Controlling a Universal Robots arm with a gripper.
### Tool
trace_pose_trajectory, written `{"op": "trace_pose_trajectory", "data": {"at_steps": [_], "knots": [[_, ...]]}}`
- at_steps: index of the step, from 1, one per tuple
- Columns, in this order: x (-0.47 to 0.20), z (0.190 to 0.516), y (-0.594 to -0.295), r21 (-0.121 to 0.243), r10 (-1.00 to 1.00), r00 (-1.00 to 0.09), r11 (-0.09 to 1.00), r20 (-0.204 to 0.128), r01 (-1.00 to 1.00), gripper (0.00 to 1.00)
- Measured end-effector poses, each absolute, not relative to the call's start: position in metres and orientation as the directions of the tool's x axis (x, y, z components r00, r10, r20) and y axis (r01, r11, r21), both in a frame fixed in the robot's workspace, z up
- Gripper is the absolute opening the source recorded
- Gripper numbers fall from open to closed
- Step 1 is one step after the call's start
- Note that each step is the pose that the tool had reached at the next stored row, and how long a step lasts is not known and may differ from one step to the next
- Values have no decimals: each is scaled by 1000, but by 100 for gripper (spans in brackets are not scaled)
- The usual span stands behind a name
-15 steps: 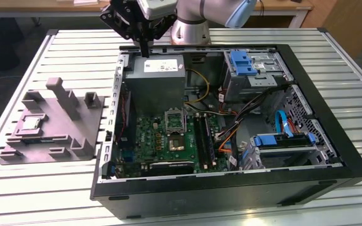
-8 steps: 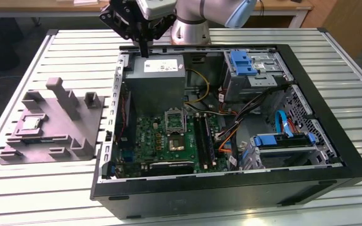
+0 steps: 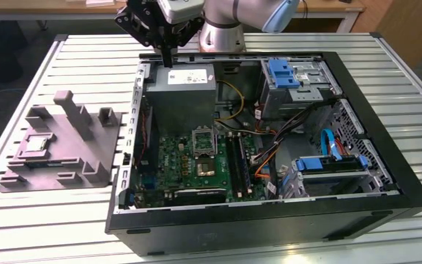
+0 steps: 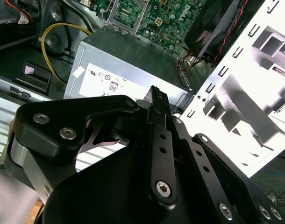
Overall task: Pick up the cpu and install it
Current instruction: 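Reach for the cpu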
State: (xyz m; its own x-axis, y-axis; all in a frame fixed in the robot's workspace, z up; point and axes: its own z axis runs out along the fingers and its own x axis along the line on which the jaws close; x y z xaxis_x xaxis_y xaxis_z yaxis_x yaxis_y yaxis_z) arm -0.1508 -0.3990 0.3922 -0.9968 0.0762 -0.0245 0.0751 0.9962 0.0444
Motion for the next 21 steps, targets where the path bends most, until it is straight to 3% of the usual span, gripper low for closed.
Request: {"op": "trace_pose_trajectory", "data": {"at_steps": [21], "knots": [[-160,390,-399,44,76,-997,996,-24,75,11]]}}
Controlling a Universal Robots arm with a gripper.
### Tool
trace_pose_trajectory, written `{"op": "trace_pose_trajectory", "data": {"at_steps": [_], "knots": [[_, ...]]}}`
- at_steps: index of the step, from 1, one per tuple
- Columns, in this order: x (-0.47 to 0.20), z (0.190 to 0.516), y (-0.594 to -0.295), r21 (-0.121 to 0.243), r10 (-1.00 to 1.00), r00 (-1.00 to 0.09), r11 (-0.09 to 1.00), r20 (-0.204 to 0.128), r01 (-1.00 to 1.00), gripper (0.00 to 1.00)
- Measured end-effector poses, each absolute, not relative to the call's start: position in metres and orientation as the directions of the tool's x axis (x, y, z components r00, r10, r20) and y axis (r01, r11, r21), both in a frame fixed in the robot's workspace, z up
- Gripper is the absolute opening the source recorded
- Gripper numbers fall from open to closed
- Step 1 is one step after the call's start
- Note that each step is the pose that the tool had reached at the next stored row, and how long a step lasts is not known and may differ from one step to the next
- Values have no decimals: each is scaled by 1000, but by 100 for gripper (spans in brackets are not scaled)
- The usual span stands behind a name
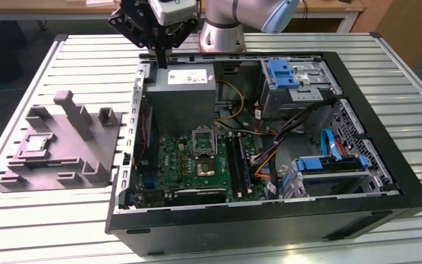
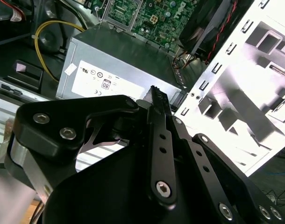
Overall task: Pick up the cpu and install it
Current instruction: 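Reach for the cpu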
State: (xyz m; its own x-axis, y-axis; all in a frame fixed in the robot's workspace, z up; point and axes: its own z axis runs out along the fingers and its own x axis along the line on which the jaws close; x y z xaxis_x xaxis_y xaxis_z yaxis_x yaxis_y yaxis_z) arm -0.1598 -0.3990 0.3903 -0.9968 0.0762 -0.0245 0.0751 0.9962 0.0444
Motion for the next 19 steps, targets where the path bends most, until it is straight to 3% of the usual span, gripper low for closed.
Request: {"op": "trace_pose_trajectory", "data": {"at_steps": [19], "knots": [[-166,388,-399,44,76,-997,996,-24,75,11]]}}
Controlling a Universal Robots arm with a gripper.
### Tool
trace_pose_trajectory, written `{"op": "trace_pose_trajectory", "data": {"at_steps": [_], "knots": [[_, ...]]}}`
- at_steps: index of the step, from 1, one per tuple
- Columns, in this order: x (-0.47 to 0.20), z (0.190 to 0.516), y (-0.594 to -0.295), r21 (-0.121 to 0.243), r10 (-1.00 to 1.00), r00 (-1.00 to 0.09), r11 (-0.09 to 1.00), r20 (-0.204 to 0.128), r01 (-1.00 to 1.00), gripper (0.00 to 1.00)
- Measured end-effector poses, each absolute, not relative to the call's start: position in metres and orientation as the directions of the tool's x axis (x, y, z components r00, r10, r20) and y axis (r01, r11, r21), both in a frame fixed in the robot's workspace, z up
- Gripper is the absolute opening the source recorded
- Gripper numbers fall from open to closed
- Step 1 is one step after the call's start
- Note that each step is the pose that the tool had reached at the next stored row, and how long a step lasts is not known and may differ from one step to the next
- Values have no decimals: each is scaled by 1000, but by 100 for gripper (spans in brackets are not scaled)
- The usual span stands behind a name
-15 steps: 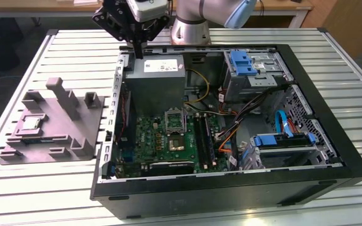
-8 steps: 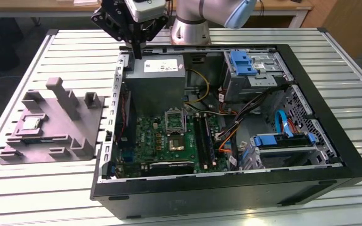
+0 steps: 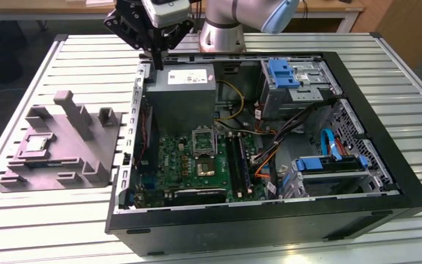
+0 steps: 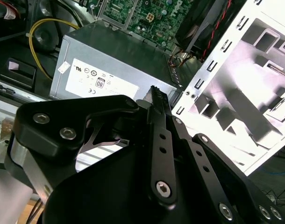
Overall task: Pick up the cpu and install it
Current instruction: 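Reach for the cpu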
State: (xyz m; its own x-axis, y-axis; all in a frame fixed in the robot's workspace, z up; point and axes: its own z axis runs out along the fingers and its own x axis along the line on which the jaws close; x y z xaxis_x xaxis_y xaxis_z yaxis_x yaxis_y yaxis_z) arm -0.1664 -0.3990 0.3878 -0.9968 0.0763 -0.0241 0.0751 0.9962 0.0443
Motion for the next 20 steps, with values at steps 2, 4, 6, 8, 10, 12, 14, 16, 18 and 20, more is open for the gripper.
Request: {"op": "trace_pose_trajectory", "data": {"at_steps": [2,4,6,8,10,12,14,16,18,20], "knots": [[-167,388,-399,44,76,-997,996,-24,75,11],[-167,387,-399,44,76,-997,996,-24,75,11],[-168,387,-399,44,76,-997,996,-24,75,11],[-168,387,-399,44,76,-997,996,-24,75,11],[-169,386,-399,44,76,-997,996,-24,75,11],[-169,386,-399,44,76,-997,996,-24,75,11],[-170,386,-399,44,76,-997,996,-24,75,11],[-170,386,-399,44,76,-997,996,-24,75,11],[-171,386,-399,44,76,-997,996,-24,75,11],[-171,386,-399,44,76,-997,996,-24,75,11]]}}
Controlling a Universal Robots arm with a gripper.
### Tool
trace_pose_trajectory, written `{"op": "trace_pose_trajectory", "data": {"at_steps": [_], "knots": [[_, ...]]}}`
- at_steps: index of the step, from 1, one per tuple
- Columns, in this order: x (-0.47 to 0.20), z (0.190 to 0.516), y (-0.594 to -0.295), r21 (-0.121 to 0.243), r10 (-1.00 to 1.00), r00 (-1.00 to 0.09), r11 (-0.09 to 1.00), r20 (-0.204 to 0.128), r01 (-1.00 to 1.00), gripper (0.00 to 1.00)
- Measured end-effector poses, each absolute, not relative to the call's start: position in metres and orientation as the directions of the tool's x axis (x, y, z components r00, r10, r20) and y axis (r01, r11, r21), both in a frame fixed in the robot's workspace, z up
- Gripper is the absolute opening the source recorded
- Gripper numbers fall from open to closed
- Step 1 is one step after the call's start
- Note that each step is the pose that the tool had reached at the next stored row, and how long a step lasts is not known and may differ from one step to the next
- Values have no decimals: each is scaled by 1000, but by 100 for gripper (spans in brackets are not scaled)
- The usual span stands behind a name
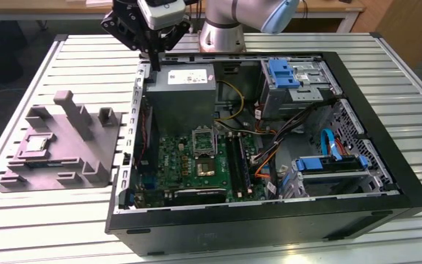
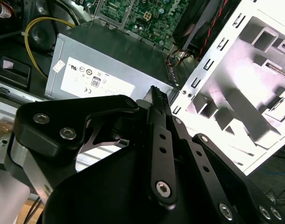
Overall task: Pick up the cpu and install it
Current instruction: 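Reach for the cpu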
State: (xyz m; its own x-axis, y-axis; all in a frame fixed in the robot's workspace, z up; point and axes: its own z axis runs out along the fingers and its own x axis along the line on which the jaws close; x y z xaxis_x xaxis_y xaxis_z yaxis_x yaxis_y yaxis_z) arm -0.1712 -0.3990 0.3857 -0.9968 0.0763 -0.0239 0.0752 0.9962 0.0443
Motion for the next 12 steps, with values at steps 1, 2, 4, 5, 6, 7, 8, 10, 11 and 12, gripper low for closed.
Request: {"op": "trace_pose_trajectory", "data": {"at_steps": [1,2,4,5,6,7,8,10,11,12], "knots": [[-171,386,-399,44,76,-997,996,-24,75,11],[-172,385,-399,44,76,-997,996,-24,75,11],[-173,385,-399,44,76,-997,996,-24,75,11],[-173,385,-399,44,76,-997,996,-24,75,11],[-174,384,-399,44,76,-997,996,-24,75,11],[-174,384,-399,44,76,-997,996,-24,75,11],[-174,384,-399,44,76,-997,996,-24,75,11],[-174,384,-399,44,76,-997,996,-24,75,11],[-175,384,-399,44,76,-997,996,-24,75,11],[-175,384,-399,44,76,-997,996,-24,75,11]]}}
